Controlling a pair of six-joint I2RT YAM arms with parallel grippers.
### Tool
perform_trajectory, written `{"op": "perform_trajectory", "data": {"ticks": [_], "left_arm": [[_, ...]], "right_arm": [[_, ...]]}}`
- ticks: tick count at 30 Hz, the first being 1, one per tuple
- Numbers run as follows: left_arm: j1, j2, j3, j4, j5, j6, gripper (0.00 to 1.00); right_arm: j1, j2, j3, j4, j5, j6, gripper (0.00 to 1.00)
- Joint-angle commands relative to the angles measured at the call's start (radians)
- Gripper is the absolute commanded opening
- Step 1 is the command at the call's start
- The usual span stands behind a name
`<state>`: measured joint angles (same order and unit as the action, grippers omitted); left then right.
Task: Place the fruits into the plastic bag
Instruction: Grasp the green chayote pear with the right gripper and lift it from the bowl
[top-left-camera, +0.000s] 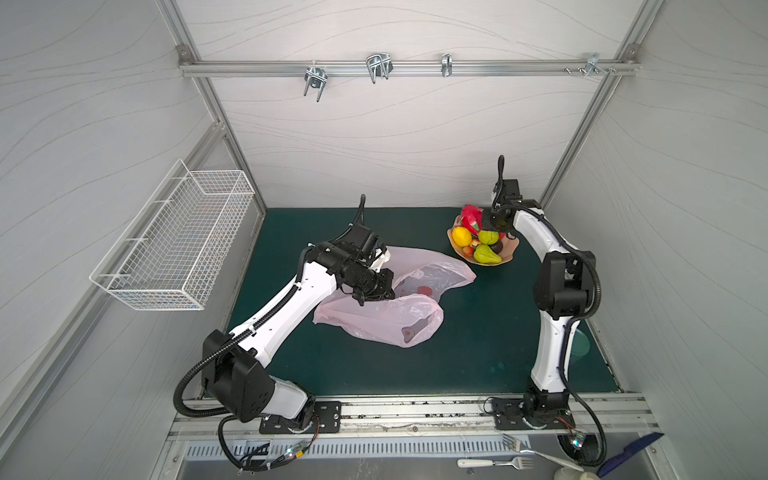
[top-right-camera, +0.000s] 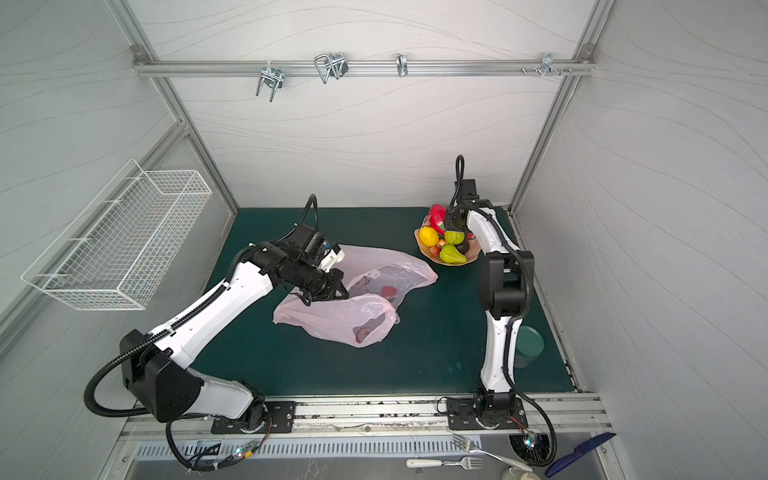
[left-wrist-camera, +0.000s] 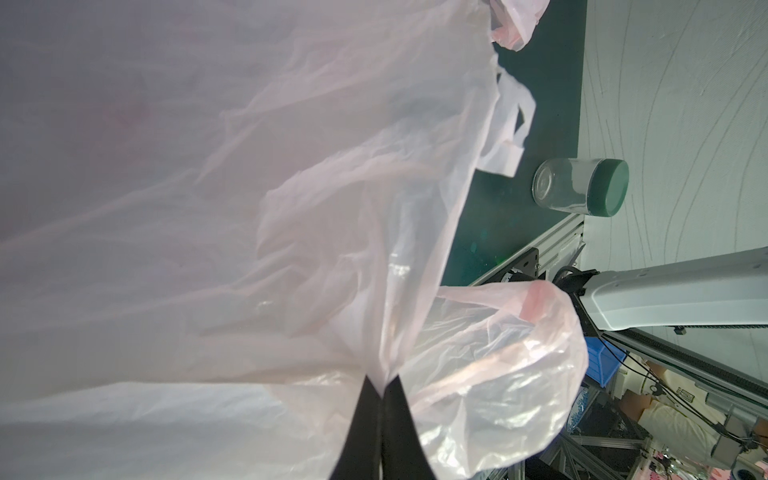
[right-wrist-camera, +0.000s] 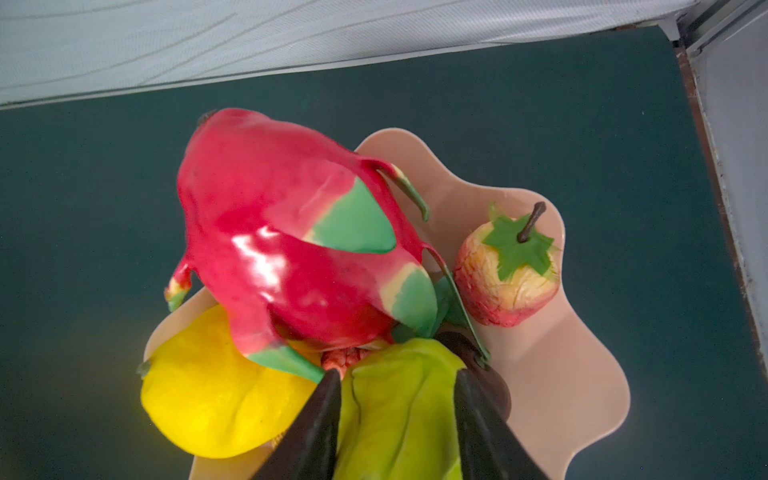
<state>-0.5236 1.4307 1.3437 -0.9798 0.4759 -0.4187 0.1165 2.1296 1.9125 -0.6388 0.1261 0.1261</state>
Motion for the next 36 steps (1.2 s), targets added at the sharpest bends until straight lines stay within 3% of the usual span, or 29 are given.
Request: {"op": "perform_trajectory", "data": {"ticks": [1, 17, 36], "left_arm": [[0.001, -0.019, 0.009, -0.011, 0.007, 0.023, 0.00], [0.000, -0.013, 0.026, -0.026, -0.007, 0.049, 0.00], [0.000, -0.006, 0.028, -0.013, 0.016, 0.050, 0.00]], "right_arm": [[-0.004, 0.013, 0.032, -0.039, -0.004, -0.025, 0.38], [0.003, -0.063, 0.008, -0.073, -0.008, -0.015, 0.11], [0.011, -0.335, -0.187, -0.067, -0.043, 0.060, 0.07]]}}
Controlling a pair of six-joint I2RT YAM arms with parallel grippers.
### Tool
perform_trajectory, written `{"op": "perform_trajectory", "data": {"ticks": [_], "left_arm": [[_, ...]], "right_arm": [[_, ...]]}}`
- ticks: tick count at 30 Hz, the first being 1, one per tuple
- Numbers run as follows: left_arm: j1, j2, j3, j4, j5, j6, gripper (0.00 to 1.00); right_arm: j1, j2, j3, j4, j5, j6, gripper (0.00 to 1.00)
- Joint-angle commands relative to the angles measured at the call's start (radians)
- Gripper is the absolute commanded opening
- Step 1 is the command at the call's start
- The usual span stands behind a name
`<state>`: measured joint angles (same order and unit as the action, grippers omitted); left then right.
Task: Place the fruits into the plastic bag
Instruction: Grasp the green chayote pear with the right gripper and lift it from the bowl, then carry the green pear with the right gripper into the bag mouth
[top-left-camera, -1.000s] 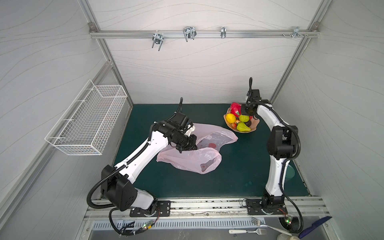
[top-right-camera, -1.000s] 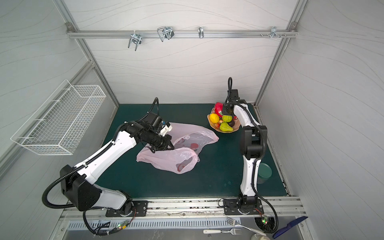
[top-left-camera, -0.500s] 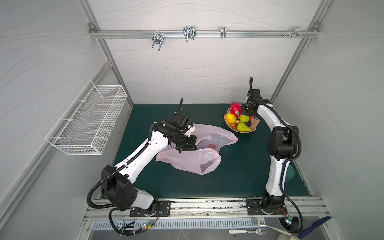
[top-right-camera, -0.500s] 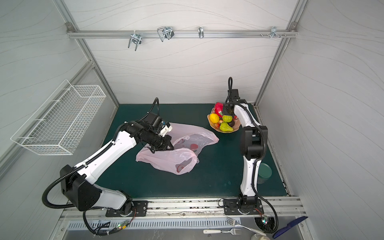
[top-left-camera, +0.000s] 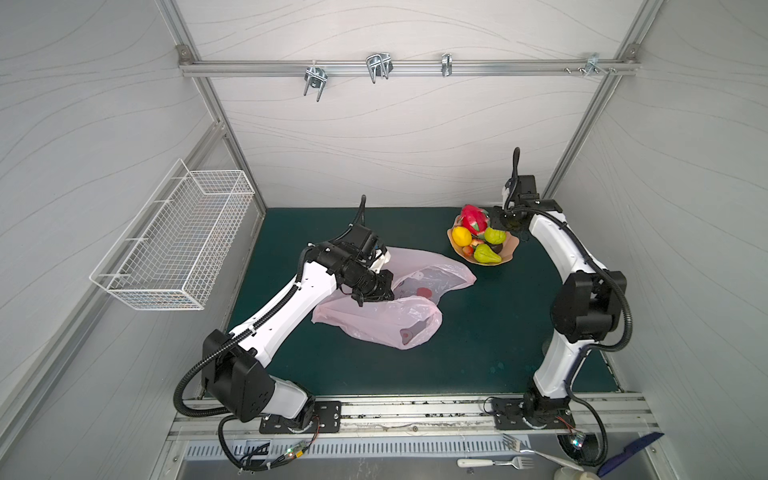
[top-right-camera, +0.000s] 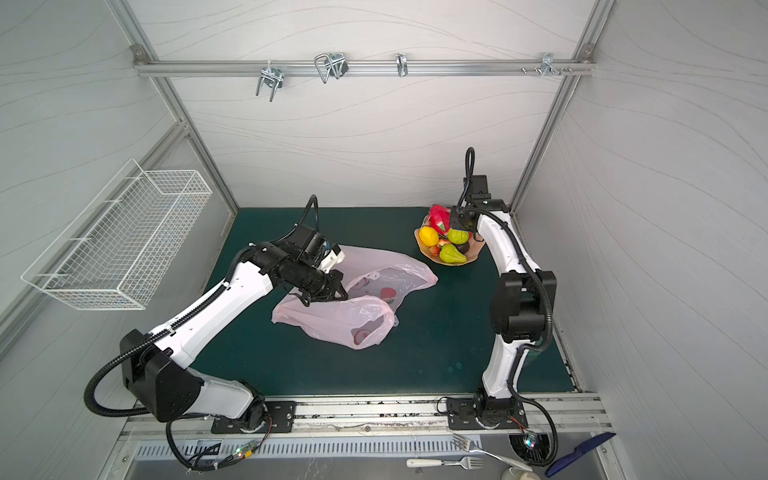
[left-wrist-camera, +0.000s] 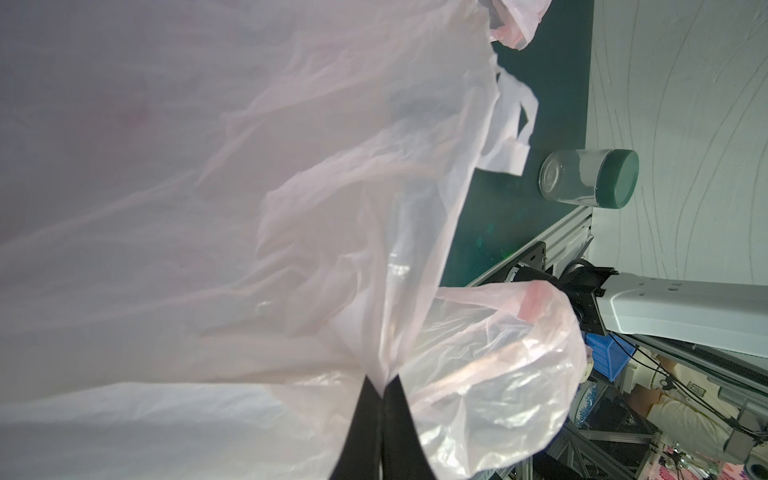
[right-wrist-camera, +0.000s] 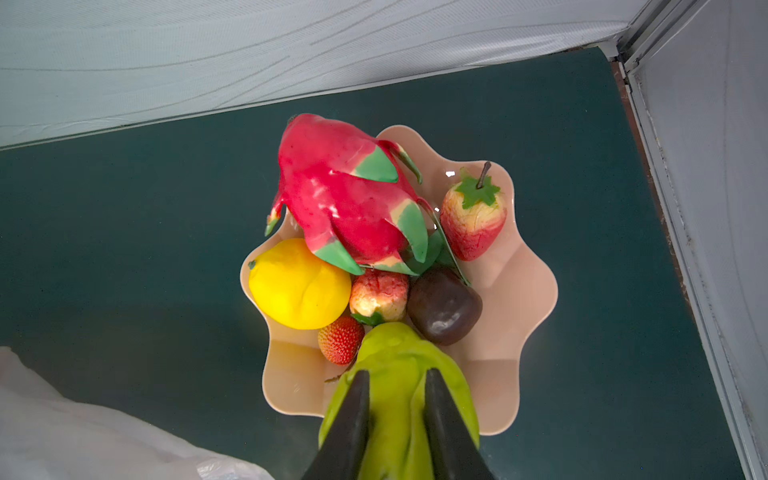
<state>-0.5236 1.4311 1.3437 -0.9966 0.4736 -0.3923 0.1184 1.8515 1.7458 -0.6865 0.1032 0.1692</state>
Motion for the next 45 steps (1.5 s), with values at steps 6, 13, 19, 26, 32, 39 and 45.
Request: {"op": "perform_trajectory", "data": {"ticks": [6, 13, 19, 26, 32, 39, 45], "left_arm": [[0.001, -0.011, 0.029, 0.007, 0.023, 0.024, 0.00], [0.001, -0.015, 0.023, 0.019, 0.033, 0.017, 0.00], [0.001, -0.023, 0.017, 0.021, 0.037, 0.018, 0.00], [0.001, -0.018, 0.008, 0.028, 0.048, 0.021, 0.00], [0.001, -0.012, 0.021, 0.026, 0.053, 0.026, 0.00], [0.001, -0.011, 0.022, 0.024, 0.060, 0.029, 0.00], [0.002, -0.011, 0.018, 0.028, 0.066, 0.028, 0.00]], "right_arm": [[0.007, -0.188, -0.131, -0.020, -0.049, 0.065, 0.06], [-0.002, -0.442, -0.415, 0.039, -0.131, 0.198, 0.05], [-0.014, -0.615, -0.613, 0.068, -0.238, 0.315, 0.05], [-0.016, -0.760, -0.803, 0.120, -0.353, 0.472, 0.04], [-0.016, -0.842, -0.948, 0.164, -0.430, 0.596, 0.04], [-0.016, -0.876, -1.076, 0.272, -0.502, 0.736, 0.02], [-0.005, -0.876, -1.176, 0.414, -0.533, 0.894, 0.01]]}}
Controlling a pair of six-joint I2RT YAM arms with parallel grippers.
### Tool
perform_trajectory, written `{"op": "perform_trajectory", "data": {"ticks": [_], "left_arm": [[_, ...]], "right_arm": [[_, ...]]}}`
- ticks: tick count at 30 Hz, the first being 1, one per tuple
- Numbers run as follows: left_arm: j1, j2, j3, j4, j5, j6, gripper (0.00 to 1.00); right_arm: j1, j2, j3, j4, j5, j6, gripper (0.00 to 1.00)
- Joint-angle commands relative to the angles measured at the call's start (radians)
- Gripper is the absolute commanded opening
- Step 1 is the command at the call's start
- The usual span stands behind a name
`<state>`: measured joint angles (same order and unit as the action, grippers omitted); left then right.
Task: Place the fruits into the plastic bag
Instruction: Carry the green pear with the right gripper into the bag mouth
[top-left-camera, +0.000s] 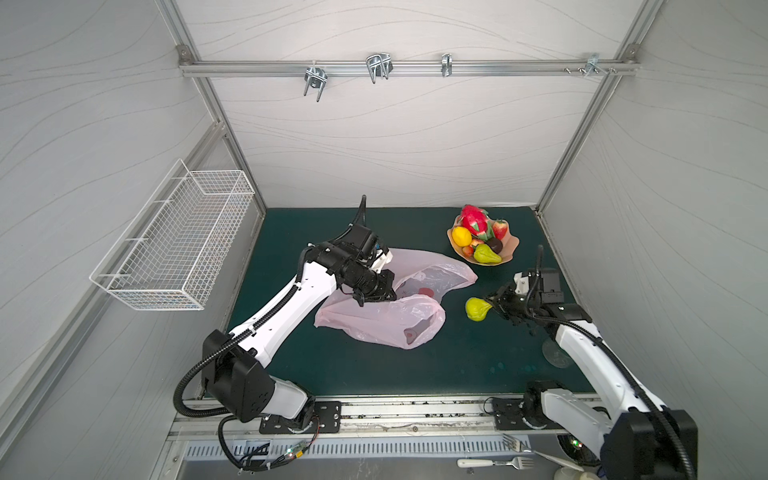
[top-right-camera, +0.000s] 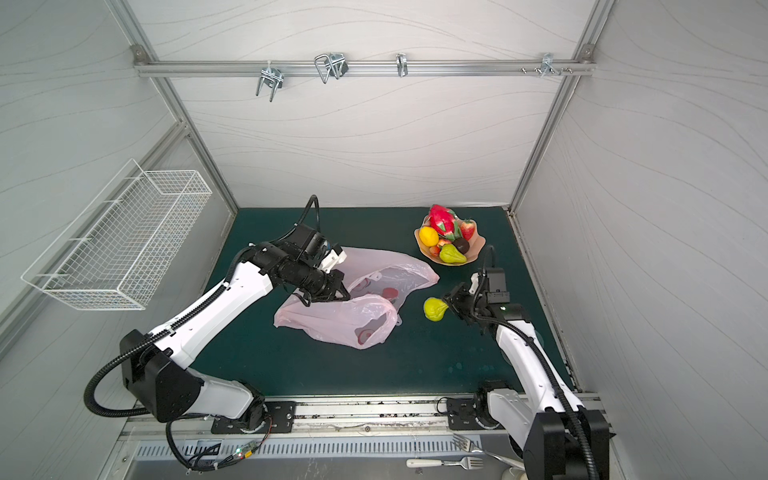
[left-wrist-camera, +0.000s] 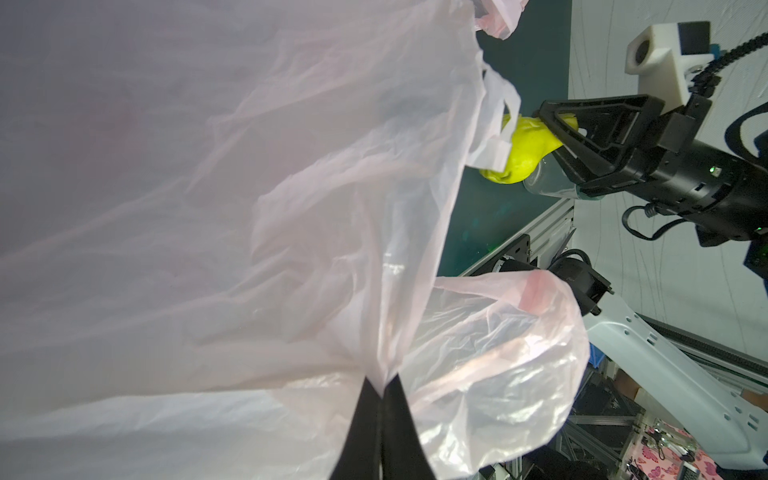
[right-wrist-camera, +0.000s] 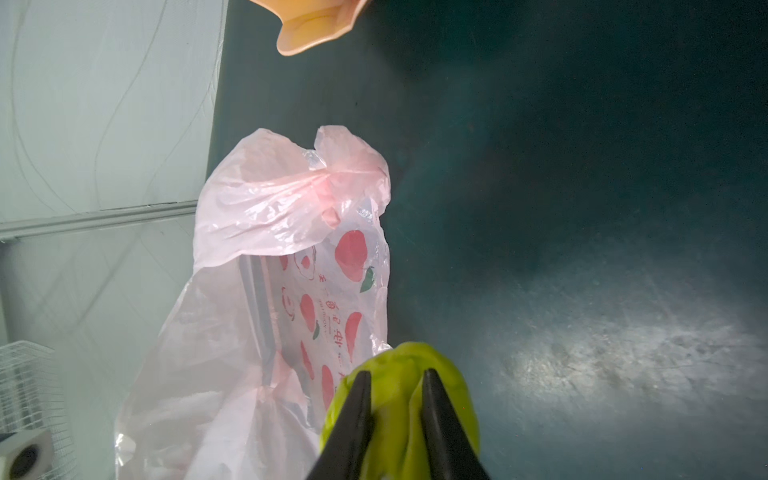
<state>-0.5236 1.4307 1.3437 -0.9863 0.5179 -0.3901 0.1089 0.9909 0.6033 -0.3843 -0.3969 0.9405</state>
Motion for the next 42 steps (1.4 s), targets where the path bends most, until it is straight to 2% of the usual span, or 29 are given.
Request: {"op": "perform_trajectory", "data": {"ticks": [1, 11, 20, 29, 42], "left_arm": [[0.001, -0.009, 0.018, 0.018, 0.024, 0.025, 0.00], [0.001, -0.006, 0.016, 0.020, 0.029, 0.025, 0.00], [0.001, -0.002, 0.020, 0.031, 0.032, 0.014, 0.00], [0.000, 0.001, 0.010, 0.045, 0.045, 0.007, 0.00], [-0.013, 0.008, 0.005, 0.071, 0.060, -0.011, 0.00]], "right_arm": [[0.010, -0.013, -0.049, 0.134, -0.031, 0.147, 0.01], [0.185, 0.076, -0.098, 0.349, 0.029, 0.362, 0.00], [0.370, 0.128, -0.109, 0.416, 0.126, 0.481, 0.00], [0.467, 0.202, -0.099, 0.490, 0.181, 0.548, 0.00], [0.564, 0.349, -0.018, 0.596, 0.198, 0.596, 0.00]]}}
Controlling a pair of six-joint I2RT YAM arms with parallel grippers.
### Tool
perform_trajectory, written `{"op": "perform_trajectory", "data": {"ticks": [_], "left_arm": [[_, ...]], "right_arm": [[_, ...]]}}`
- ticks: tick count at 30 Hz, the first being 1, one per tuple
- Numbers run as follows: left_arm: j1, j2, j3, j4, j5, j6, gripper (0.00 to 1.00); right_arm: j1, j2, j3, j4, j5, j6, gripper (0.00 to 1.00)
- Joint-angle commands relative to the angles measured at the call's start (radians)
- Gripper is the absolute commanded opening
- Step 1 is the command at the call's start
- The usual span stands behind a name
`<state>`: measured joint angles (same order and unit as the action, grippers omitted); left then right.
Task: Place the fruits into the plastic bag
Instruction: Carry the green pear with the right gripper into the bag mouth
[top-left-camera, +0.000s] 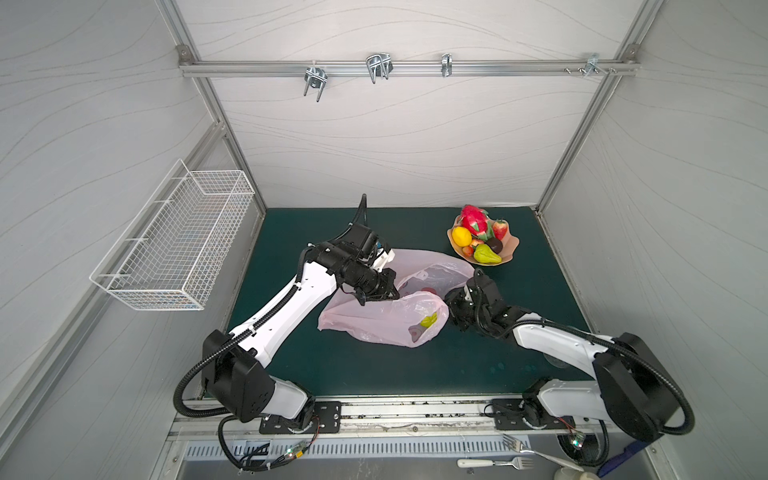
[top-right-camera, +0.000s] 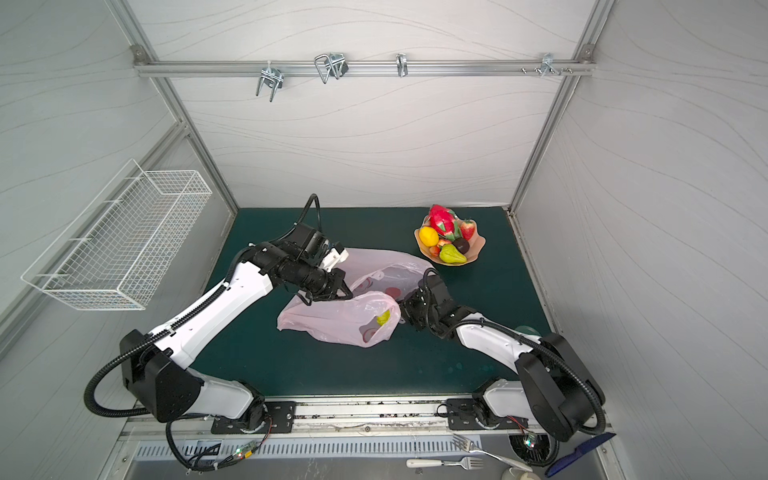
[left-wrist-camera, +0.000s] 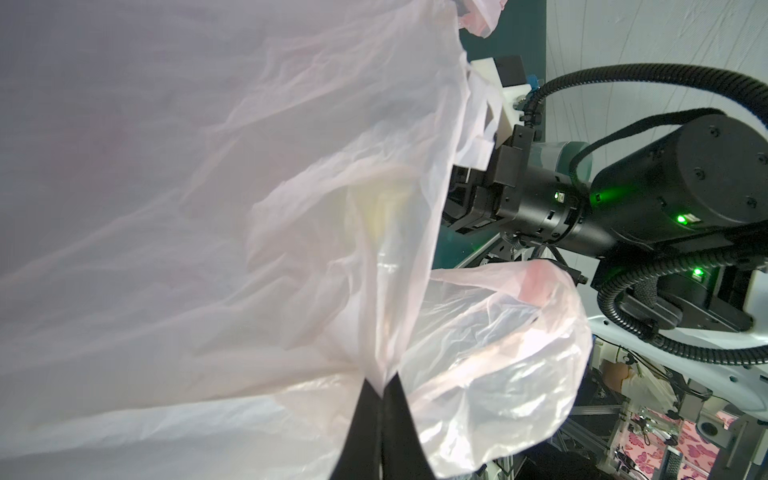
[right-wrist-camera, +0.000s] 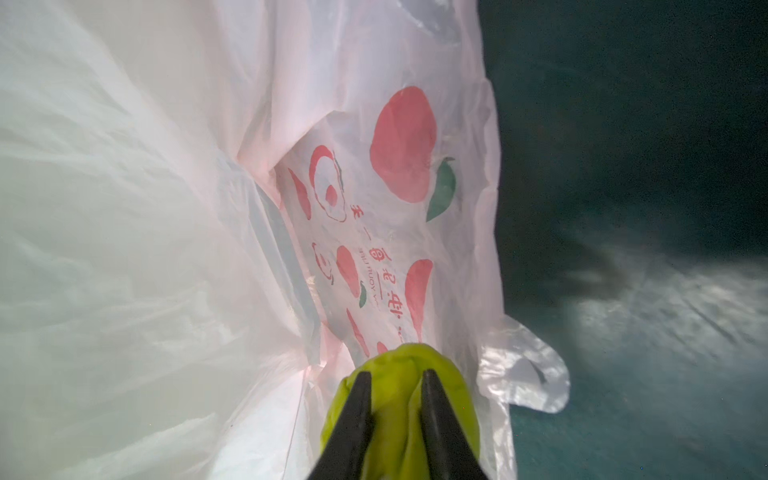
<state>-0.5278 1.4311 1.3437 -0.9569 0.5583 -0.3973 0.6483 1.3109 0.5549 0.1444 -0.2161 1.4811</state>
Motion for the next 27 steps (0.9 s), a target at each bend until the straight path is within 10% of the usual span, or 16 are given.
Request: {"op": "perform_trajectory", "data": {"ticks": [1, 27], "left_arm": [[-0.009, 0.008, 0.005, 0.044, 0.020, -0.006, 0.00], [-0.023, 0.012, -0.001, 0.066, 0.021, -0.017, 0.00]], "right_arm": [[0.033, 0.041, 0.035, 0.079, 0.020, 0.062, 0.00], [0.242, 0.455, 0.300, 0.207, -0.063, 0.168, 0.07]]}}
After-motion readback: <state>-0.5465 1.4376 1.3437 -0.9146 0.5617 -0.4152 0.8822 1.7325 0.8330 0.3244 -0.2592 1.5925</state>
